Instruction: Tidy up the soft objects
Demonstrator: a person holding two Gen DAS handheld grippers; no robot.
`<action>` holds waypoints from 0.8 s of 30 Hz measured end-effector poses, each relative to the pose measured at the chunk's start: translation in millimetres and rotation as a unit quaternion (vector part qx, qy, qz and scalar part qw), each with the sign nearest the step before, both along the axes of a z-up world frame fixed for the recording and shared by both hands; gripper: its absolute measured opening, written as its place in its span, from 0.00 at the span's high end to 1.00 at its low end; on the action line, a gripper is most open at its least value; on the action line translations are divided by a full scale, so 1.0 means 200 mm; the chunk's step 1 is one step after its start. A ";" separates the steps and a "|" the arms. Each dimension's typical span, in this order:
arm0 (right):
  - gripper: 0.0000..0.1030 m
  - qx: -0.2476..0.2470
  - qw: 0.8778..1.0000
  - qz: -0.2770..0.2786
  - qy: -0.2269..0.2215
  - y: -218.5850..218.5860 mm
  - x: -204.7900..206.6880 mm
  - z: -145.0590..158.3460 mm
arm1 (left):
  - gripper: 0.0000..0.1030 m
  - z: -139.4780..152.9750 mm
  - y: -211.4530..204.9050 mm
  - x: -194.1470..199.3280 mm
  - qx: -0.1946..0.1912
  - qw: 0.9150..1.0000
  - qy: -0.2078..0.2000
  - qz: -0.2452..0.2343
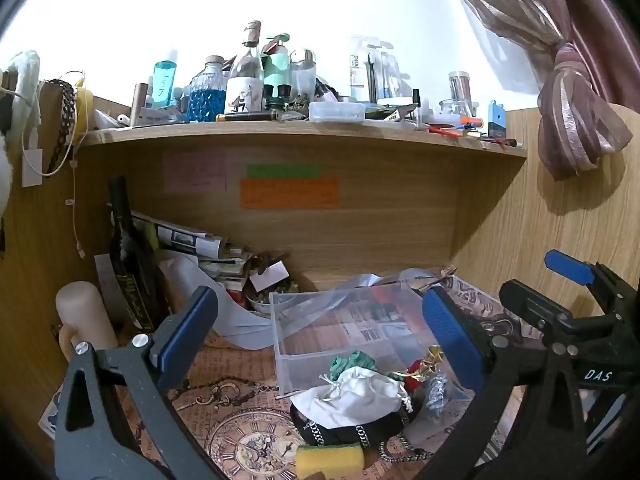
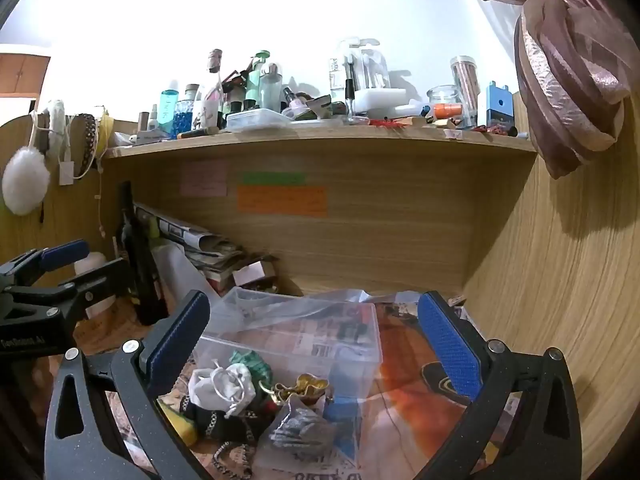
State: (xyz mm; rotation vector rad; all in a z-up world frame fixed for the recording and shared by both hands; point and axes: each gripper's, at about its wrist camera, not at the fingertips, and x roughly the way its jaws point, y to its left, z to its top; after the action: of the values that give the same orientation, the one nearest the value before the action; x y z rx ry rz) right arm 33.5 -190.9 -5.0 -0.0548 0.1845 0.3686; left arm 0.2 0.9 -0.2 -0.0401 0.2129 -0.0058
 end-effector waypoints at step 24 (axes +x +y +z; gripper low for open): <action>0.00 0.016 1.000 0.005 0.001 0.01 -0.02 0.01 | 0.00 0.03 0.01 -0.02 0.006 1.000 -0.008 0.010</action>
State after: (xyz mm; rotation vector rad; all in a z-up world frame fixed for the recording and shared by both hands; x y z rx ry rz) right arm 29.5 -188.5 -2.0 -0.0240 0.1810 0.3823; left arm -3.3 3.7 6.0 -0.0307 0.1972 0.0151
